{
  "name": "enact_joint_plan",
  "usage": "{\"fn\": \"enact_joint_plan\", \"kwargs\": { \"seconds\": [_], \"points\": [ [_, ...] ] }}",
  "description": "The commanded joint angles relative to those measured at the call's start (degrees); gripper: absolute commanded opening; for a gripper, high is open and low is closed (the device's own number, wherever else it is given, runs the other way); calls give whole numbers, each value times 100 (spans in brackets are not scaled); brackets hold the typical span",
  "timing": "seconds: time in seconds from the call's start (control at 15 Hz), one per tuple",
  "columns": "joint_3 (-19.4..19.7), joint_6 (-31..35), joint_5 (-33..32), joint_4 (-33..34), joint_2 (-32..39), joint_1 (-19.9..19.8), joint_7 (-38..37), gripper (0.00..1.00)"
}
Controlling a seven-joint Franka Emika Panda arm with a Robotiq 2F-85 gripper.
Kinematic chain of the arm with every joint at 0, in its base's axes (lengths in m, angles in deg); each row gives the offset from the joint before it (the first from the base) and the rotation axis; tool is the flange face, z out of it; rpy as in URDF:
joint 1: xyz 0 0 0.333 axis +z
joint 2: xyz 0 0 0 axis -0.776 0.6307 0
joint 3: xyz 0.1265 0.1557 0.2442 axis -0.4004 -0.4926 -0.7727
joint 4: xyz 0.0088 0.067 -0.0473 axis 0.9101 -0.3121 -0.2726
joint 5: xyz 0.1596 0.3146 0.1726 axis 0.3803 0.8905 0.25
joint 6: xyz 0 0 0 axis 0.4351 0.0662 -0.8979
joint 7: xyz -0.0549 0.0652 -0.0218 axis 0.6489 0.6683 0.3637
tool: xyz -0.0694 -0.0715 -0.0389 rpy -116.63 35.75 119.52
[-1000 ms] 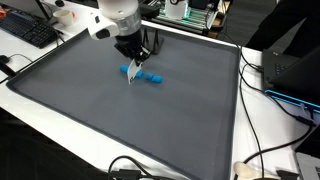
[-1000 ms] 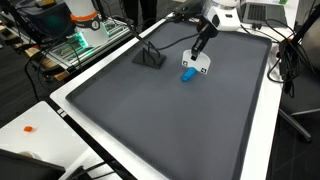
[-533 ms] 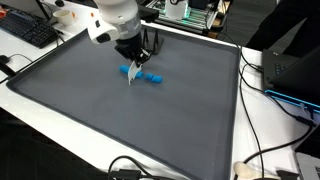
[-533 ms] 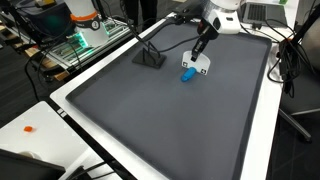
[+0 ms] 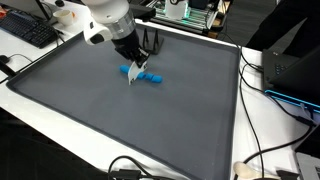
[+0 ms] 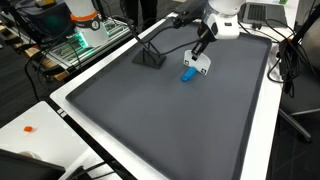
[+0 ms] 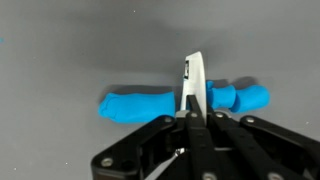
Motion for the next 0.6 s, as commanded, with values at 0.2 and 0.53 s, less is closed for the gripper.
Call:
{"fn": "enact_joint_plan", "kwargs": {
  "seconds": [0.2, 0.53],
  "points": [
    [-75, -55, 21, -46, 66, -11, 119, 1],
    [-28, -93, -139, -86, -133, 76, 37, 1]
  ]
}}
